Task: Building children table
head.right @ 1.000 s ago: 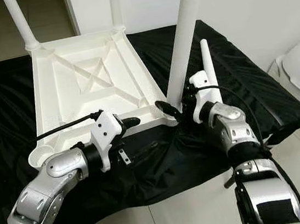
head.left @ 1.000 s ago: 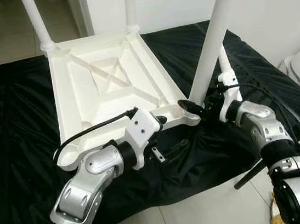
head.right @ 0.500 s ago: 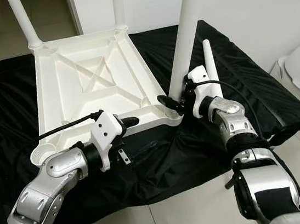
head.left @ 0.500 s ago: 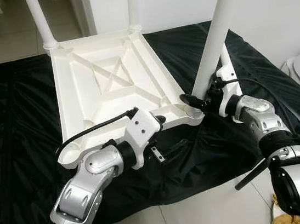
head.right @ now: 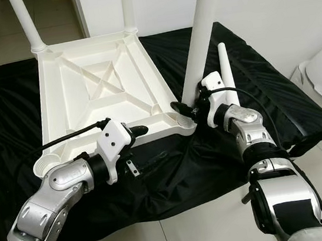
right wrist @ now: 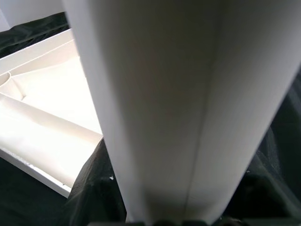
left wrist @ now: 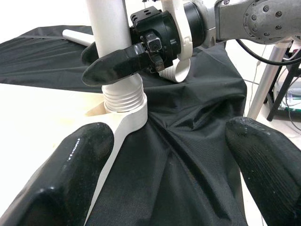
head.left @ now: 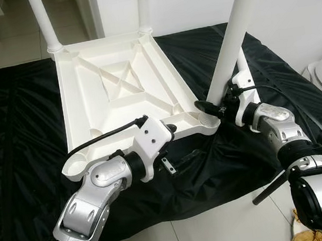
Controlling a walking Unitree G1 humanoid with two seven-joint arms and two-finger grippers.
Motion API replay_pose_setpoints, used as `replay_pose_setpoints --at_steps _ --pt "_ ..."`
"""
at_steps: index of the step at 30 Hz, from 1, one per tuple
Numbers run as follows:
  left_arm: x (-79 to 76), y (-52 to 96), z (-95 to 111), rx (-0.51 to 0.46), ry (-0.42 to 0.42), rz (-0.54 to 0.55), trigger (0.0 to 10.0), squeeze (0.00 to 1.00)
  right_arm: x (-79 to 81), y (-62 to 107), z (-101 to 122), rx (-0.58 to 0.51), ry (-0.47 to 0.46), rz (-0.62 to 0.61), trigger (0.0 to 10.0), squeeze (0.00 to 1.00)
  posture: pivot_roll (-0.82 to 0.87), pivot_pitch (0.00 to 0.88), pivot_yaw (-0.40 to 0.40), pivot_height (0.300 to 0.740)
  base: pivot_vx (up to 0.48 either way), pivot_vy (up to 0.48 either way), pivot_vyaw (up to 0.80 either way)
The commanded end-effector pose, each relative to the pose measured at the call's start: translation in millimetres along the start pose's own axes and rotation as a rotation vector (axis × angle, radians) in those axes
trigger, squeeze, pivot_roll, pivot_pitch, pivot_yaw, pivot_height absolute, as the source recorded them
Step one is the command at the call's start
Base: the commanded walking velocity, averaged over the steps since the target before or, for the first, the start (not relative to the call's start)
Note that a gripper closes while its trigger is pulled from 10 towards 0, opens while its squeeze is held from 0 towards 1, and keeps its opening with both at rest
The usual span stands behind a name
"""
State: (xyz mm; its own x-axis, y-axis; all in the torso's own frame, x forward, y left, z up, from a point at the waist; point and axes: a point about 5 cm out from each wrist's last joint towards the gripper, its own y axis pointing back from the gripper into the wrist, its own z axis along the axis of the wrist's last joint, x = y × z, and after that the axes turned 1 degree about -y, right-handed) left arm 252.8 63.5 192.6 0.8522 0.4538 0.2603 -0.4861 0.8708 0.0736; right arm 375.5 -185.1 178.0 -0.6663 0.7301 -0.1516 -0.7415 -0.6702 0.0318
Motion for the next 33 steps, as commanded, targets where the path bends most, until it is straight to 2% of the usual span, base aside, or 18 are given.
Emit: replay_pose_setpoints --at_steps 1,4,5,10,20,22,28,30,33 --pt "0.7 1.3 0 0.007 -0.001 0.031 10.0 0.00 -1.1 2.4 -10 0.057 -0.031 -0.026 10.0 0.00 -0.03 0.086 -0.011 0.740 0.000 0.000 0.00" --pt "0.7 1.4 0 0.007 -0.003 0.030 10.0 0.00 -2.7 2.7 -12 0.068 -0.032 -0.058 10.0 0.00 -0.04 0.087 -0.009 0.740 0.000 0.000 0.00" --pt "0.8 1.3 0 0.007 -0.003 0.028 10.0 0.00 -4.7 2.9 -13 0.075 -0.041 -0.108 10.0 0.00 -0.04 0.087 -0.008 0.740 0.000 0.000 0.00" --pt "1.4 1.1 0 0.008 -0.005 0.028 10.0 0.00 -5.3 2.6 -13 0.074 -0.039 -0.142 10.0 0.00 -0.04 0.088 -0.008 0.740 0.000 0.000 0.00" --pt "2.5 1.3 0 0.008 -0.007 0.030 10.0 0.00 5.3 -1.0 -10 -0.003 -0.043 -0.234 10.0 0.00 -0.04 0.088 -0.007 0.740 0.000 0.000 0.00" --pt "2.4 1.5 0 0.008 -0.007 0.030 10.0 0.00 11.3 -3.1 -10 -0.027 -0.048 -0.262 10.0 0.00 -0.04 0.087 -0.007 0.740 0.000 0.000 0.00" --pt "2.0 1.5 0 0.008 -0.007 0.028 10.0 0.00 16.7 -5.6 -11 -0.041 -0.065 -0.308 10.0 0.00 -0.04 0.088 -0.004 0.740 0.000 0.000 0.00" --pt "1.9 1.4 1 0.006 -0.006 0.026 10.0 0.00 20.9 -8.2 -14 -0.041 -0.096 -0.378 10.0 0.00 -0.04 0.091 -0.004 0.740 0.000 0.000 0.00" --pt "1.9 1.4 1 0.005 -0.005 0.025 10.0 0.00 22.2 -9.2 -15 -0.041 -0.110 -0.399 10.0 0.00 -0.04 0.091 -0.004 0.740 0.000 0.000 0.00"
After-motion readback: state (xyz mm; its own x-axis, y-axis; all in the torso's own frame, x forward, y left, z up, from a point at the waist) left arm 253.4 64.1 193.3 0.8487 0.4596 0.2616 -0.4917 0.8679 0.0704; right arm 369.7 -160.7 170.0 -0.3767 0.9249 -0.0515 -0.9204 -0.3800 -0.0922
